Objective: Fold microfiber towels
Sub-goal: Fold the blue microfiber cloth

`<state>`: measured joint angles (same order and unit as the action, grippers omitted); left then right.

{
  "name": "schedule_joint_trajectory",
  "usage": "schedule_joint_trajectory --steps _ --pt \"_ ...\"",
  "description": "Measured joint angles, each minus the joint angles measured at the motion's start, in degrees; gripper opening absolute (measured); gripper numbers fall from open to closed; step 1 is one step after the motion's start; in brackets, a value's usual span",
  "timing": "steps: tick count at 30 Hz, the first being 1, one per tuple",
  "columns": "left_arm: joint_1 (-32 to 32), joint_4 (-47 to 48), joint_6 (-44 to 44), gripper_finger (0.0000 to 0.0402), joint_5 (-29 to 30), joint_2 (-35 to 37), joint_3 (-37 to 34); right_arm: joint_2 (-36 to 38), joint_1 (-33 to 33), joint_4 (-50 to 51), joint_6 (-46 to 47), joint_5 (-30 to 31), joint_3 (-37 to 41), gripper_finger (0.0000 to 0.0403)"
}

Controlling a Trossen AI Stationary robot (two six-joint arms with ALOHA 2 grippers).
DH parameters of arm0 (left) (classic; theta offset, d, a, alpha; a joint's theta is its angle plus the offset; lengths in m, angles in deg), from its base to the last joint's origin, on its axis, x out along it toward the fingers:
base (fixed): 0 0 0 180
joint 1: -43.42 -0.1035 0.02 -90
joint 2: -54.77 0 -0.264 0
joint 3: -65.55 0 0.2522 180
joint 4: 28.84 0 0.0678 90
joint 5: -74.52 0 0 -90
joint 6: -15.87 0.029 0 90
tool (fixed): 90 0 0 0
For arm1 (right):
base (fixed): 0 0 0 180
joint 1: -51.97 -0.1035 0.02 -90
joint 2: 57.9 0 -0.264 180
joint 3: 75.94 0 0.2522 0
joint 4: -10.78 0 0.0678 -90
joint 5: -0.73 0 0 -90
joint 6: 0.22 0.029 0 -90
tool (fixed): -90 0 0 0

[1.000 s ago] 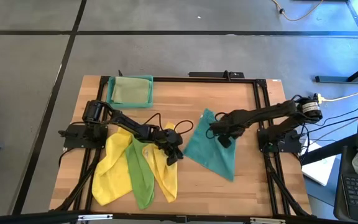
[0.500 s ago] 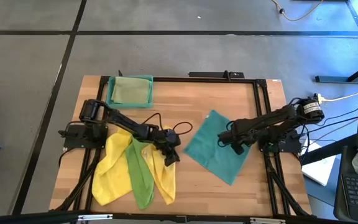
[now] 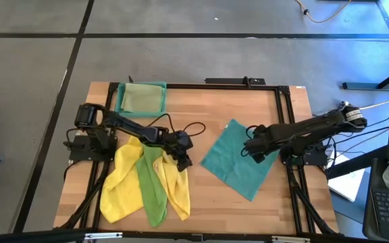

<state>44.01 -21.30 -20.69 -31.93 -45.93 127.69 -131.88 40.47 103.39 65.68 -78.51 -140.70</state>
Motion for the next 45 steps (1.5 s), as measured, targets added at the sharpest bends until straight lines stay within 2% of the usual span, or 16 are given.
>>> schedule_joint_trajectory --steps 4,7,11,14,18,23,25,28,33,38,41,45 --pt "-0.73 0.39 -2.14 0.0081 0.88 1.02 0.00 2.56 0.00 -1.87 -0.23 0.18 0.00 0.0162" --pt "-1.17 0.04 -3.35 0.0081 0.84 1.81 0.04 5.22 -0.62 -8.36 -3.18 0.13 0.02 0.0183" --pt "-1.50 0.24 -3.61 0.0081 1.11 3.25 0.11 7.81 -3.14 -18.92 -17.05 -3.61 0.02 0.0192" --pt "-1.85 -0.03 -3.53 0.0081 3.28 4.73 0.14 7.92 -6.91 -22.51 -28.61 -5.92 0.02 0.0192" --pt "-2.34 -0.80 -3.40 0.0081 5.88 7.06 0.15 7.48 -12.95 -29.80 -37.21 -9.21 2.93 0.0193" --pt "-2.46 -0.72 -2.80 0.0081 9.23 10.89 0.17 6.19 -20.82 -49.46 -37.40 -16.87 10.48 0.0193" --pt "-2.46 -0.68 -1.53 0.0081 9.49 12.57 0.17 4.47 -23.99 -55.81 -34.08 -16.80 11.59 0.0193" --pt "-2.46 -0.48 0.38 0.0081 9.51 14.30 0.27 0.59 -28.30 -60.15 -30.64 -16.03 10.76 0.0193" --pt "-2.46 1.42 3.38 0.0081 8.29 16.82 0.20 -10.01 -33.79 -57.37 -28.74 -16.00 3.72 0.0193" --pt "-2.11 3.35 4.14 0.0082 6.39 17.85 0.24 -22.32 -35.77 -40.68 -28.51 -14.33 -5.83 0.0193" --pt "-1.18 3.89 3.75 0.0082 6.79 18.26 0.24 -26.79 -36.47 -37.89 -28.66 -10.03 -9.41 0.0193" --pt "0.11 4.27 -0.08 0.0082 8.45 18.26 0.24 -28.65 -37.97 -38.54 -26.17 -3.40 -10.56 0.0193"
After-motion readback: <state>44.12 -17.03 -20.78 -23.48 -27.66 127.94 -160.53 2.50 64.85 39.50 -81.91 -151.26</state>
